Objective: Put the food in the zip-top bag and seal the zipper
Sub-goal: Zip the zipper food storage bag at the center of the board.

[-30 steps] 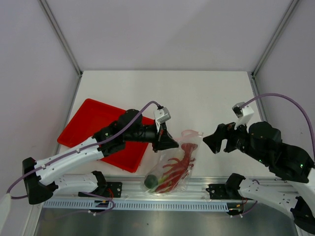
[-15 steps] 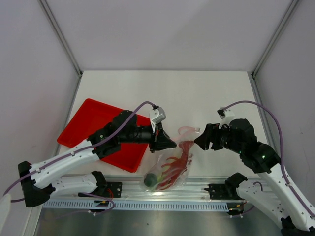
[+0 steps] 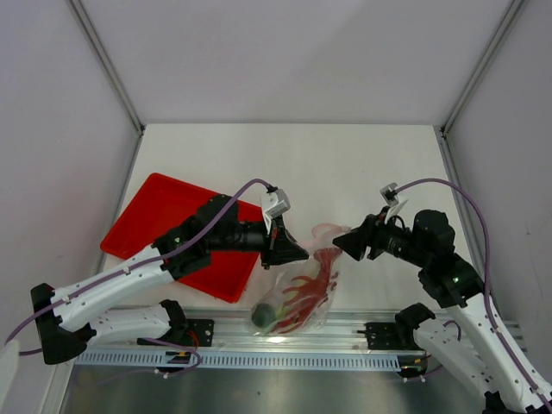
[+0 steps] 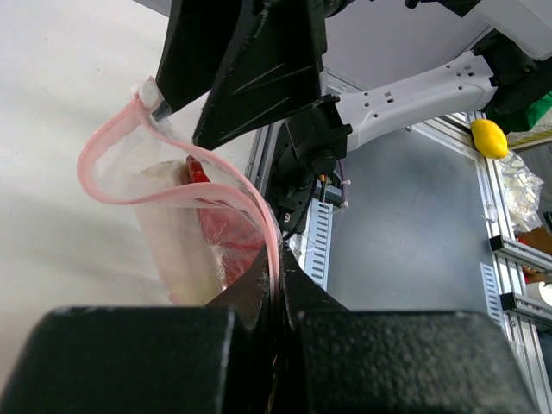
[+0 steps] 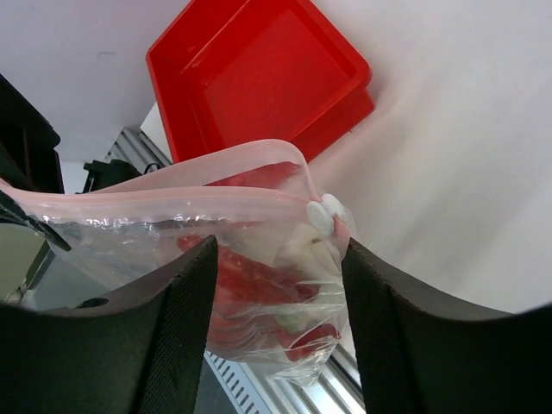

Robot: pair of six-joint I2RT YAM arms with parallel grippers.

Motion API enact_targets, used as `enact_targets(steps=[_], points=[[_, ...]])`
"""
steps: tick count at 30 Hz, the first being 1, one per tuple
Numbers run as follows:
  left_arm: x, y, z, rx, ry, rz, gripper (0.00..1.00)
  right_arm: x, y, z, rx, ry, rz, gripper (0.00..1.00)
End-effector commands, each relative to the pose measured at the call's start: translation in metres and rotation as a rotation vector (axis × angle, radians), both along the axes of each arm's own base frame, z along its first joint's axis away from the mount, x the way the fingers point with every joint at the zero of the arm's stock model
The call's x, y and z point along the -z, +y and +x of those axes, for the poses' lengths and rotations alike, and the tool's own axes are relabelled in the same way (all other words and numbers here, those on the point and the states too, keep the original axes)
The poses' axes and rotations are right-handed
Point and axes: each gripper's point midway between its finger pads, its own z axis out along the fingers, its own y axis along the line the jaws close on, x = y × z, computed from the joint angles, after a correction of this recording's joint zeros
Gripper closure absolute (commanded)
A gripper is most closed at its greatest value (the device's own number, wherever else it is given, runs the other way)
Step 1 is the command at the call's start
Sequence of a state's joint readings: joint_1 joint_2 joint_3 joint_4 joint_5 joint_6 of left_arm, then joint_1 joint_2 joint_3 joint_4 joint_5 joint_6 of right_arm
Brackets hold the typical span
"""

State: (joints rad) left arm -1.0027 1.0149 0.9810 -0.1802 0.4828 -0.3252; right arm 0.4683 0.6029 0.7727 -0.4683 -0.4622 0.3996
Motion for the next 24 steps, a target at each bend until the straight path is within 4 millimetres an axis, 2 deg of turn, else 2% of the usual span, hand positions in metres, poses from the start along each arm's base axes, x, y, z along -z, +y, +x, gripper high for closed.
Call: enact_targets(steps=[1,12,18,24], points=[[-0.027,0.002,-0.005,0.022,-0.040,-0.090,1.00,-0.009,0.009,0.003,-0.058,-0.055,0.049,0.40],[-0.029,0.003,-0.013,0.055,-0.039,-0.102,0.99,-0.003,-0.002,0.022,-0.065,-0.070,0.129,0.54],[-0.026,0.004,-0.015,0.068,-0.037,-0.097,0.99,-0.018,0.006,0.011,-0.167,-0.111,0.189,0.72],[-0.024,0.002,-0.016,0.082,-0.031,-0.098,1.00,-0.022,0.010,0.006,-0.211,-0.114,0.212,0.73]])
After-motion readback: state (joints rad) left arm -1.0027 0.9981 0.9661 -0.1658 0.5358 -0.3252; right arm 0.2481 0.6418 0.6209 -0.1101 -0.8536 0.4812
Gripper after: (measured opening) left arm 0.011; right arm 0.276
